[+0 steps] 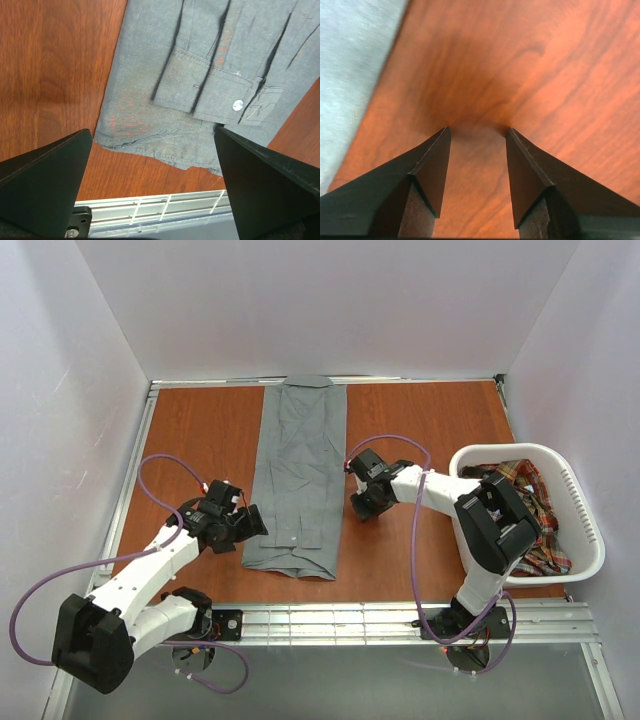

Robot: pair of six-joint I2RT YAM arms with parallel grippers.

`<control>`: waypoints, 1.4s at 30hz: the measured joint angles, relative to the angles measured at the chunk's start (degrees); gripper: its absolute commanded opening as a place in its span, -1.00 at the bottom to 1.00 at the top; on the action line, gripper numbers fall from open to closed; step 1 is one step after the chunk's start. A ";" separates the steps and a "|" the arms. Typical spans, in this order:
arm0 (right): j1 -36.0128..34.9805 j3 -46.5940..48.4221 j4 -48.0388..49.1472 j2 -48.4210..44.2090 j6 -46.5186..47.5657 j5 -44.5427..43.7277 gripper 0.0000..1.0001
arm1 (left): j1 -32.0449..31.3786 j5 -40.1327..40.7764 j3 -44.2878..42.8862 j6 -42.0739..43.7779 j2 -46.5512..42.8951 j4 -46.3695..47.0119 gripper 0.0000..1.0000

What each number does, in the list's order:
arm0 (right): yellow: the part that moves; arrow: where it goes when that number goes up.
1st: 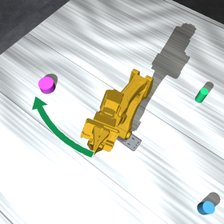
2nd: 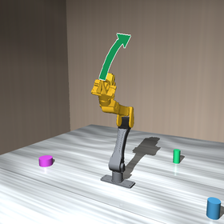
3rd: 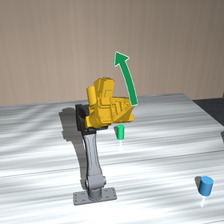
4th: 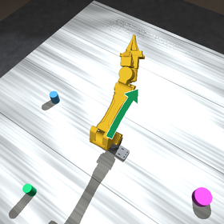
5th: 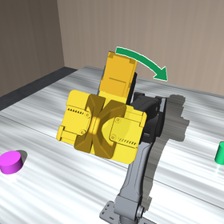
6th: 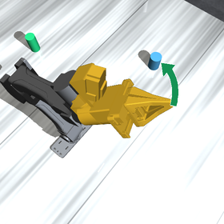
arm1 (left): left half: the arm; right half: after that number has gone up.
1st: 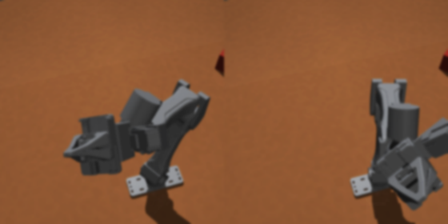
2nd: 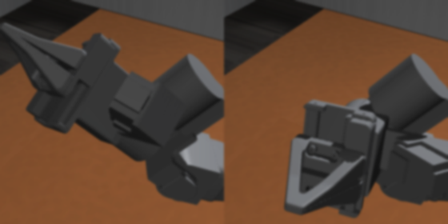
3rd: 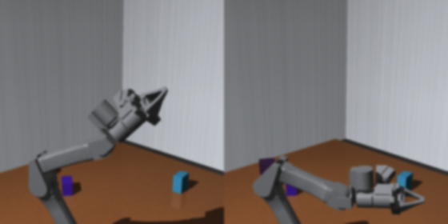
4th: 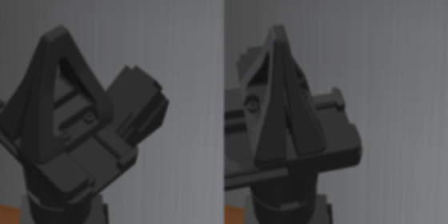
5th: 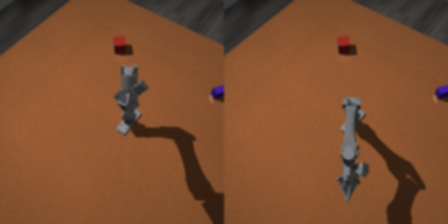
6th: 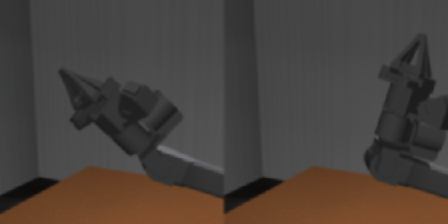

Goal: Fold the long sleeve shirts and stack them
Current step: Fold the shirt

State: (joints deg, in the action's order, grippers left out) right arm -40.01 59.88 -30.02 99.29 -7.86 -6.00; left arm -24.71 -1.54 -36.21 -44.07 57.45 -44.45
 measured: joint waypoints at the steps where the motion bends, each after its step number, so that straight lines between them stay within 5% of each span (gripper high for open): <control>1: 0.33 -0.15 -0.09 -0.22 -0.02 0.02 -0.18 | 0.00 -0.07 0.28 -0.24 0.00 -0.02 0.86; 11: -8.07 -0.87 4.15 -8.52 -5.99 12.33 -0.18 | 0.00 0.83 1.29 -1.44 0.85 1.77 0.78; 19: -10.14 -1.81 13.55 -2.69 -12.59 22.67 -0.18 | 0.00 1.53 1.79 -1.57 2.51 3.13 0.78; 36: -1.09 -7.52 10.45 -4.09 -9.55 23.93 -0.15 | 0.00 -0.66 2.05 -1.66 3.45 3.65 0.79; 42: -0.96 -8.96 5.20 -11.15 -10.80 19.91 0.15 | -0.02 -4.17 2.16 -1.99 5.66 4.17 0.68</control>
State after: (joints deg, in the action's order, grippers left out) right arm -40.97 50.92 -24.82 88.14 -18.65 13.91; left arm -24.73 -5.72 -34.04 -46.06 63.11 -40.27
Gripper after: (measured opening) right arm 0.532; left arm 0.863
